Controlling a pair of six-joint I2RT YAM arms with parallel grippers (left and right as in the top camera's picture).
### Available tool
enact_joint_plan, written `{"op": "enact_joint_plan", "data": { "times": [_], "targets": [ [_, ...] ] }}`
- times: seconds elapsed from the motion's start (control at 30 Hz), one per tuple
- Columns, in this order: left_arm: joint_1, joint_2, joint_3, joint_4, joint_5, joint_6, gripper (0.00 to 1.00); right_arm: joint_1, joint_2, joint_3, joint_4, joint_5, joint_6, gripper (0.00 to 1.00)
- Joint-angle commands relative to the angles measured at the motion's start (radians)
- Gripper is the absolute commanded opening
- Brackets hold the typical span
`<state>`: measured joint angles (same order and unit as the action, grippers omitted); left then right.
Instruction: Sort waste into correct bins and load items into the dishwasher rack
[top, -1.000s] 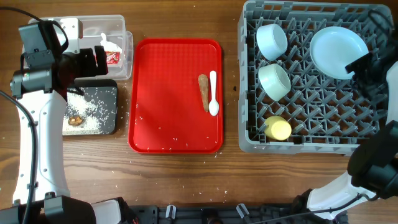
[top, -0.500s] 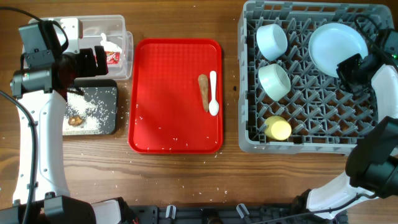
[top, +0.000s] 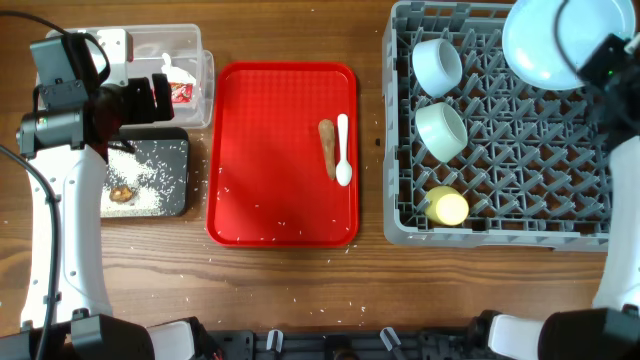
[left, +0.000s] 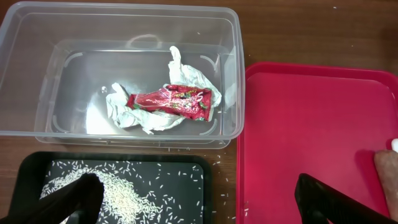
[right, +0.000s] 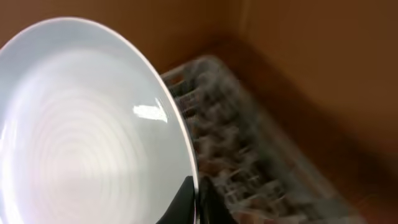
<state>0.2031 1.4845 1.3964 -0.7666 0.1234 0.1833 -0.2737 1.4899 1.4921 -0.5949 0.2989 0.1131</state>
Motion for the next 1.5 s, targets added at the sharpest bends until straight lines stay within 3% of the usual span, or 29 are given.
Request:
{"op": "enact_joint_plan", "data": {
  "times": [0.0, 0.23, 0.4, 0.67, 0.7, 0.73, 0.83, 0.9, 0.97, 1.0, 1.13, 1.23, 1.4, 1.47],
  "targets": [
    [0.002, -0.018, 0.019, -0.001, -0.002, 0.023, 1.0, 0.089, 0.021, 0.011, 0.029, 0.353, -0.269, 0.04],
    [0.002, -0.018, 0.019, 0.0, -0.002, 0.023, 1.0, 0.178, 0.118, 0.011, 0.036, 0.367, -0.469, 0.04],
    [0.002, -0.018, 0.019, -0.001, -0.002, 0.023, 1.0, 0.261, 0.26, 0.011, 0.116, 0.529, -0.579, 0.04],
    [0.002, -0.018, 0.019, -0.001, -0.002, 0.023, 1.0, 0.336, 0.345, 0.006, 0.138, 0.447, -0.584, 0.04],
    [0.002, -0.018, 0.019, 0.0, -0.002, 0.023, 1.0, 0.341, 0.345, 0.006, 0.138, 0.416, -0.583, 0.13],
    [0.002, -0.018, 0.019, 0.0, -0.002, 0.023, 1.0, 0.343, 0.345, 0.006, 0.138, 0.402, -0.583, 0.46],
    [0.002, -0.018, 0.019, -0.001, -0.002, 0.023, 1.0, 0.345, 0.345, 0.006, 0.138, 0.376, -0.562, 0.65],
    [0.002, -0.018, 0.019, 0.0, -0.002, 0.023, 1.0, 0.344, 0.345, 0.006, 0.137, 0.376, -0.546, 0.72],
    [0.002, -0.018, 0.019, 0.0, -0.002, 0.023, 1.0, 0.345, 0.343, 0.006, 0.131, 0.398, -0.547, 0.93],
    [0.002, -0.018, 0.019, 0.0, -0.002, 0.023, 1.0, 0.345, 0.336, 0.007, 0.127, 0.412, -0.538, 0.97],
    [0.002, -0.018, 0.019, -0.001, -0.002, 0.023, 1.0, 0.345, 0.251, 0.007, 0.117, 0.399, -0.476, 1.0],
    [0.002, -0.018, 0.019, -0.001, -0.002, 0.023, 1.0, 0.345, 0.129, 0.007, 0.079, 0.254, -0.464, 1.0],
    [0.002, -0.018, 0.019, -0.001, -0.002, 0.023, 1.0, 0.345, -0.039, 0.006, -0.048, -0.462, -0.008, 1.0],
    [0.002, -0.018, 0.019, 0.0, -0.002, 0.023, 1.0, 0.345, -0.032, 0.003, -0.081, -0.667, 0.051, 1.0]
  ]
}}
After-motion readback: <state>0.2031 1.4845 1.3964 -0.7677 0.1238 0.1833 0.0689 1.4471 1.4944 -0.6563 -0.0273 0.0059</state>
